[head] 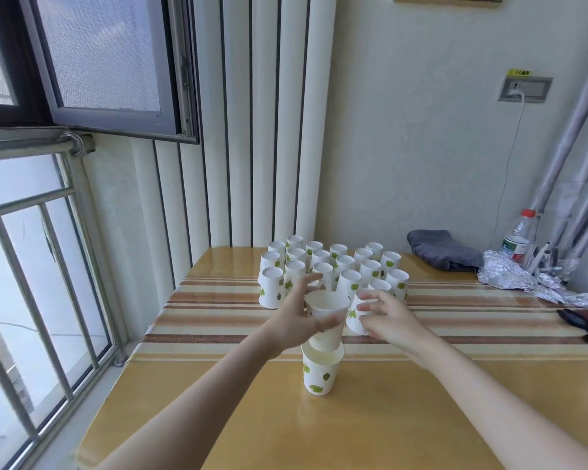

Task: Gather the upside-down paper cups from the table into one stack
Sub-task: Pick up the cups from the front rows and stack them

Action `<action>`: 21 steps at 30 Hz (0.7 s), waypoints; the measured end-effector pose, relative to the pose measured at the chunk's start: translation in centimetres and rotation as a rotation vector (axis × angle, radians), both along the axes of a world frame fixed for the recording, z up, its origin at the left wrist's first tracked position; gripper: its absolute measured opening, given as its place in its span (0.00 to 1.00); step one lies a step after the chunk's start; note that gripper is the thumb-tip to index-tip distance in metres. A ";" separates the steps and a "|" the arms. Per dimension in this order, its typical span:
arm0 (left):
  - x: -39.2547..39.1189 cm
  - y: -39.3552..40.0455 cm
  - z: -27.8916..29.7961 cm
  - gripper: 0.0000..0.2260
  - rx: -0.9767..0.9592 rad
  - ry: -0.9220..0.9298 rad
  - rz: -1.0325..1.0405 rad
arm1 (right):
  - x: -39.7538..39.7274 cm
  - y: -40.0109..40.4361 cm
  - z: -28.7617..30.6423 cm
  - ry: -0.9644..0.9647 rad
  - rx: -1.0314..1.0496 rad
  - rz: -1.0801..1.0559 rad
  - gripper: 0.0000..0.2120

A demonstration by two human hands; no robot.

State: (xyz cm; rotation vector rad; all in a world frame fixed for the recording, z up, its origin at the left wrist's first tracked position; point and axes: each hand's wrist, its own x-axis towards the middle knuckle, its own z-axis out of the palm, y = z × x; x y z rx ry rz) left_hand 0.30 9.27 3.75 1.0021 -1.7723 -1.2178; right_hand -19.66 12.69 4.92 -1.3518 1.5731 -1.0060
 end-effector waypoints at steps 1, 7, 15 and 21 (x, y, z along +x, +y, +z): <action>0.0 0.0 -0.7 0.35 -0.010 -0.046 -0.012 | -0.5 -0.1 -0.3 -0.009 -0.007 -0.037 0.17; 0.7 -0.4 -3.3 0.38 -0.064 -0.231 -0.053 | -1.8 -1.5 -1.8 -0.036 -0.062 -0.175 0.12; 2.5 -4.6 -1.6 0.27 0.080 -0.012 0.070 | -3.4 -5.7 -1.5 0.472 -0.119 -0.262 0.15; 2.5 -11.0 -2.1 0.29 0.015 -0.389 0.393 | -2.4 -10.1 -2.1 1.091 0.014 -0.015 0.29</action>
